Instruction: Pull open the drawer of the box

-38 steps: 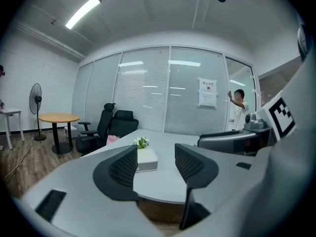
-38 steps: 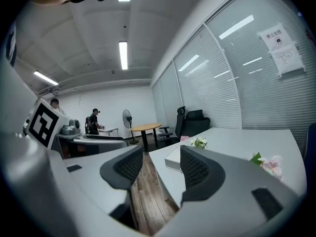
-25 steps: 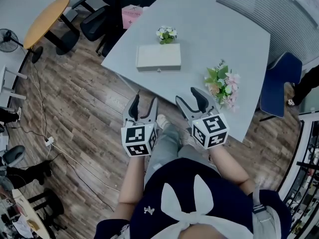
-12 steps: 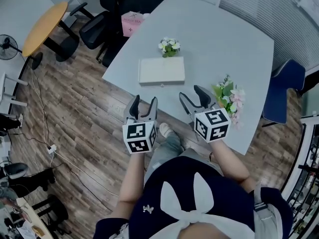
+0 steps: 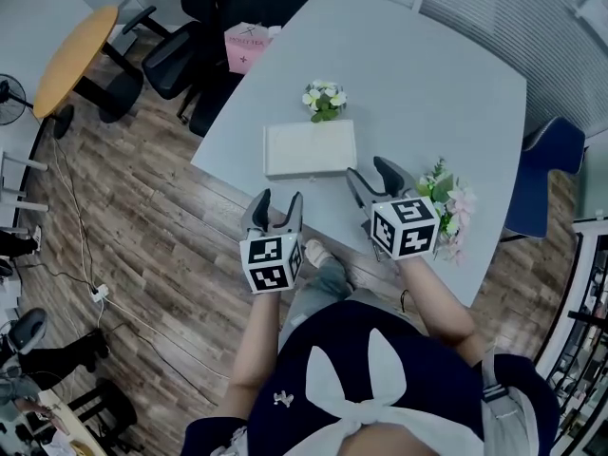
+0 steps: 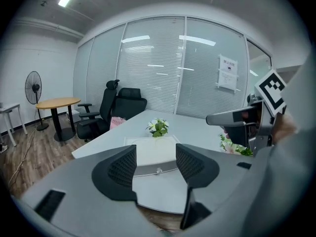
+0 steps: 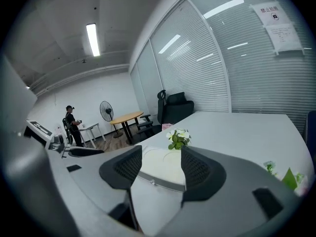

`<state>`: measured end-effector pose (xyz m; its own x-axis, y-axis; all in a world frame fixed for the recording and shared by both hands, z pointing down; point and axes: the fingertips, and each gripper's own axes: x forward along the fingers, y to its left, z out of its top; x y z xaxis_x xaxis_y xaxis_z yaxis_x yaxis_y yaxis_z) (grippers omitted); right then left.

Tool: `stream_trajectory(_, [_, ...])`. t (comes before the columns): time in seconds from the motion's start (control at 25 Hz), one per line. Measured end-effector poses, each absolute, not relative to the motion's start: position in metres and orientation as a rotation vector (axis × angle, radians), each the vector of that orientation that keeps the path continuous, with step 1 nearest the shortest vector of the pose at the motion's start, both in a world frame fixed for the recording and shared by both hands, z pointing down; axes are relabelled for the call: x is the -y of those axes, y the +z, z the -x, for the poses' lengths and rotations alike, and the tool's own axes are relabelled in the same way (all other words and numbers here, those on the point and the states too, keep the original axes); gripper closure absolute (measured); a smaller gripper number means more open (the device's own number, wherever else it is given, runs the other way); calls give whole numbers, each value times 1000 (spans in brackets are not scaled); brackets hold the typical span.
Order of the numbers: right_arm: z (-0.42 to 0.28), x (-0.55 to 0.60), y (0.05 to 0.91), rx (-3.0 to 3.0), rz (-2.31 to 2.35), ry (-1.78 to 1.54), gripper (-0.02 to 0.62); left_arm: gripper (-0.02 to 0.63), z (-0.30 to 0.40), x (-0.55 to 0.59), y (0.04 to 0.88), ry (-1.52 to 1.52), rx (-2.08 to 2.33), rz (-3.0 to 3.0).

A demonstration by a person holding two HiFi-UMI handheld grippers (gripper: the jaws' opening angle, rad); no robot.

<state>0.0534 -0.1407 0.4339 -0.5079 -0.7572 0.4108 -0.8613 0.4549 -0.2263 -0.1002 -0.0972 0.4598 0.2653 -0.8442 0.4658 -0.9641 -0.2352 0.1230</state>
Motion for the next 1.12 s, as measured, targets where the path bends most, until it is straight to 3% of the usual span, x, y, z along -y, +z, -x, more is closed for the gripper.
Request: stream_trajectory(1.12, [-62,227,558,2159,-1403,907,403,367,83,133,559,558,1448,-2050])
